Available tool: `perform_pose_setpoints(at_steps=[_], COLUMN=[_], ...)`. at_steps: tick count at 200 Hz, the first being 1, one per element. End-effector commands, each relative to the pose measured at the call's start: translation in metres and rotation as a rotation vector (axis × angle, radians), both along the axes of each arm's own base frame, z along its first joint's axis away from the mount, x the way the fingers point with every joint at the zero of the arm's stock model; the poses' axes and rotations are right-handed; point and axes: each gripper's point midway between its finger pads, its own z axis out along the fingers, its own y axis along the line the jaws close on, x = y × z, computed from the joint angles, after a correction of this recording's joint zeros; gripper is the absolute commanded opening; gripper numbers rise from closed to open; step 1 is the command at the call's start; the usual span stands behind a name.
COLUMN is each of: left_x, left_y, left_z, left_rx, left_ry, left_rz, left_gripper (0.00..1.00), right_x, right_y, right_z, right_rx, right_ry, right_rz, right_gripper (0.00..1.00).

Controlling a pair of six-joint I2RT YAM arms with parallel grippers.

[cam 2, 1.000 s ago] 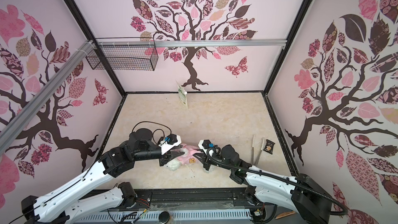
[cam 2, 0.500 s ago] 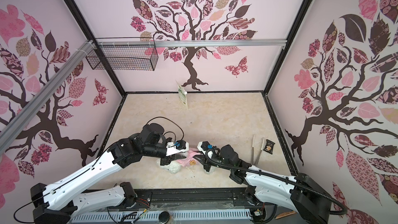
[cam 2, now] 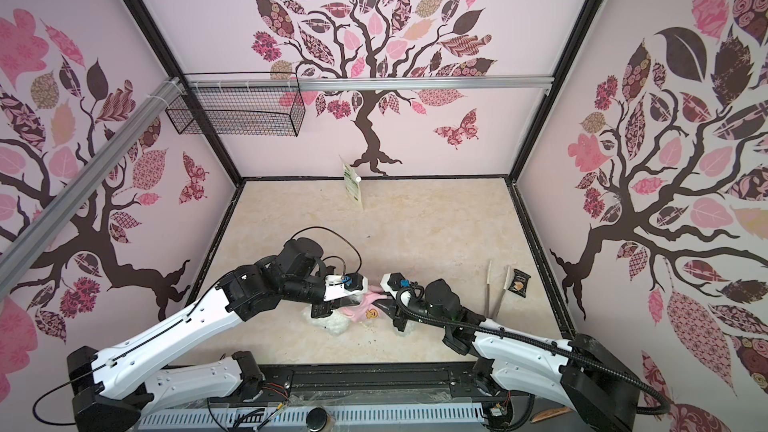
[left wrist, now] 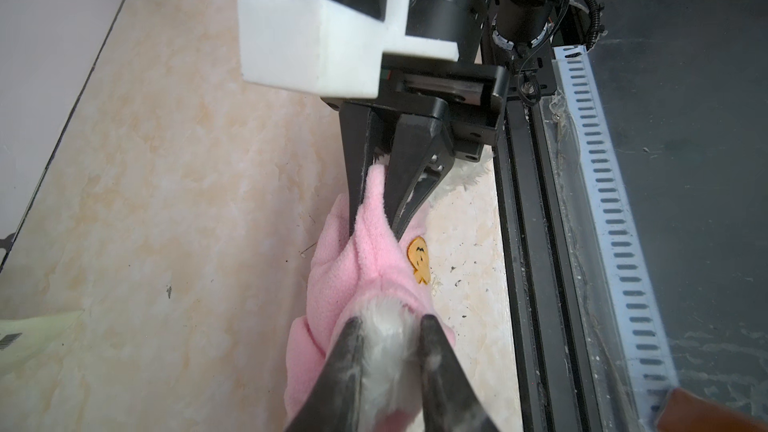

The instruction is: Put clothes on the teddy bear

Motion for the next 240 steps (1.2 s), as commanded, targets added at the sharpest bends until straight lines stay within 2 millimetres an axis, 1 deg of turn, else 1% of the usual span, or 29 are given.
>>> perform_pose_setpoints(at_steps=[1,43,64,78,94,110,116,127,135,143,153,168,182,193,208,230,236,240], left_x=[0.002,-0.002,-0.004,-0.003,0.000,0.001,0.001,0.002,0.006,0.007,0.008,0.011,0.014,0.019,0.027,0.041,0.044,0.046], left_y=[0.006,0.010,0.016,0.020,0.022,0.021,0.019,0.015,0.008,0.002,-0.004,-0.004,0.001,0.003,0.004,0.009,0.010,0.012], left_z=[-0.010,-0.032,-0.051,-0.063,-0.069,-0.065,-0.061,-0.050,-0.034,-0.013,0.019,0.066,0.092,0.104,0.113,0.122,0.120,0.126], left_rx=[0.061,0.127,0.175,0.215,0.239,0.224,0.207,0.151,0.066,-0.050,-0.229,-0.494,-0.645,-0.704,-0.765,-0.881,-0.899,-0.934], left_ry=[0.001,0.051,0.069,0.071,0.066,0.063,0.060,0.063,0.063,0.082,0.103,0.145,0.168,0.183,0.221,0.293,0.323,0.322], left_rz=[0.012,0.002,-0.001,0.005,0.015,0.024,0.025,0.055,0.088,0.118,0.137,0.167,0.194,0.234,0.292,0.396,0.428,0.437], left_gripper=[0.26,0.25,0.25,0.23,0.18,0.06,0.00,0.00,0.00,0.00,0.00,0.00,0.00,0.00,0.00,0.00,0.00,0.00], right_x=[-0.001,-0.001,0.000,0.000,0.000,0.000,0.002,0.006,0.010,0.015,0.020,0.024,0.023,0.020,0.018,0.016,0.015,0.015], right_y=[0.004,0.005,0.006,0.007,0.008,0.007,0.005,0.000,-0.005,-0.010,-0.017,-0.027,-0.031,-0.032,-0.030,-0.024,-0.022,-0.021], right_z=[0.033,0.045,0.053,0.063,0.069,0.069,0.067,0.063,0.059,0.053,0.044,0.032,0.026,0.022,0.017,0.008,0.006,0.005], right_rx=[0.083,0.112,0.143,0.184,0.220,0.234,0.233,0.231,0.226,0.212,0.194,0.175,0.170,0.168,0.160,0.138,0.133,0.128], right_ry=[-0.058,-0.069,-0.062,-0.056,-0.039,-0.027,-0.024,-0.020,-0.016,-0.009,0.003,0.020,0.028,0.039,0.052,0.075,0.081,0.083], right_rz=[0.019,0.019,0.018,0.022,0.029,0.020,0.006,-0.036,-0.074,-0.118,-0.170,-0.226,-0.237,-0.229,-0.212,-0.184,-0.178,-0.175], right_gripper=[0.13,0.13,0.13,0.13,0.12,0.12,0.12,0.12,0.11,0.11,0.11,0.11,0.11,0.11,0.12,0.12,0.12,0.12])
